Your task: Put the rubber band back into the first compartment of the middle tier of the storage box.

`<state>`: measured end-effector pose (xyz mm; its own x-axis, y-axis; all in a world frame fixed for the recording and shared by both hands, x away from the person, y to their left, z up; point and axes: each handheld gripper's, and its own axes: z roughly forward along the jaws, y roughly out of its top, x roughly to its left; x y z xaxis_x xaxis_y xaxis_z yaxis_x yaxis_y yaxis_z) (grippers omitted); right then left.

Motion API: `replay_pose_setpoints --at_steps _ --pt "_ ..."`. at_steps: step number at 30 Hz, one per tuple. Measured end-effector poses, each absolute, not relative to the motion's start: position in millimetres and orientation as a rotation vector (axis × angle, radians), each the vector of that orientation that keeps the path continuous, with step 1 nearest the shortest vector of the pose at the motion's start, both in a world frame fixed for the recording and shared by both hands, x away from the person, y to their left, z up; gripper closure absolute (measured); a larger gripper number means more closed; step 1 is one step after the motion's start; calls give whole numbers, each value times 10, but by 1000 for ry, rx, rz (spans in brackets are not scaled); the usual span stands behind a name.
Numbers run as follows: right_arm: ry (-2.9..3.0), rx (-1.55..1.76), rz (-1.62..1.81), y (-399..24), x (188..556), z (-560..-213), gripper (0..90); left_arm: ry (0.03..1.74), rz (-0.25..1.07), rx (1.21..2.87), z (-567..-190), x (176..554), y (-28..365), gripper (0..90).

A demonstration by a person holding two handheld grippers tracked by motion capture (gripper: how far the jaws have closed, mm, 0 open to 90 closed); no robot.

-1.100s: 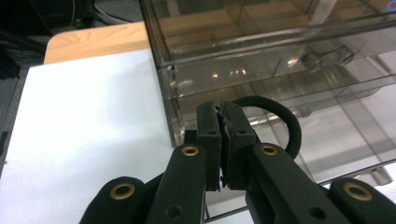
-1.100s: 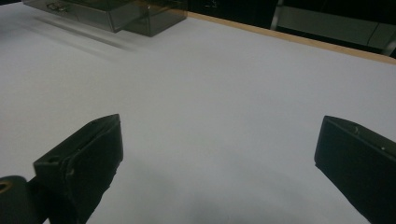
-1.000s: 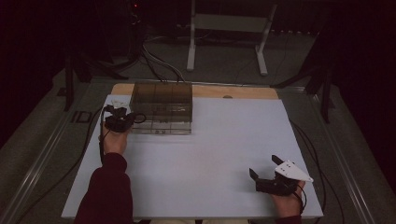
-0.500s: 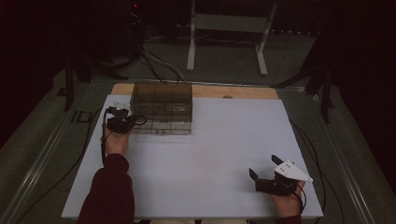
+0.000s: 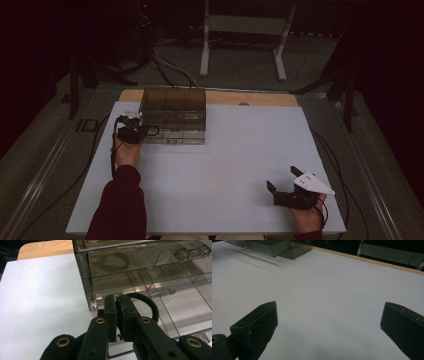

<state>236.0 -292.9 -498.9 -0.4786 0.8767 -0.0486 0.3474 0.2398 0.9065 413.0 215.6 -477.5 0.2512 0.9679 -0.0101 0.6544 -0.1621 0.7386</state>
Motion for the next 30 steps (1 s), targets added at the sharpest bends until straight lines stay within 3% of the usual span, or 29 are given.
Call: replay_pose_setpoints --at_steps 3,9,19,27,30 --pt "1948 1116 1207 -2928 2359 -4988 14 1465 632 1896 -4782 4124 2151 791" --pt "1947 1117 1207 -2929 2359 -4988 14 1398 639 1849 -4729 4087 2123 510" --pt "1952 1112 1205 -2919 2363 -4991 14 1414 631 1736 -4627 4034 2246 251" --pt "1956 1112 1205 -2910 2366 -4994 14 1405 570 1753 -4584 4016 2297 29" --pt "1957 1111 1204 -2907 2366 -4995 14 1383 553 1740 -4556 3987 2312 14"
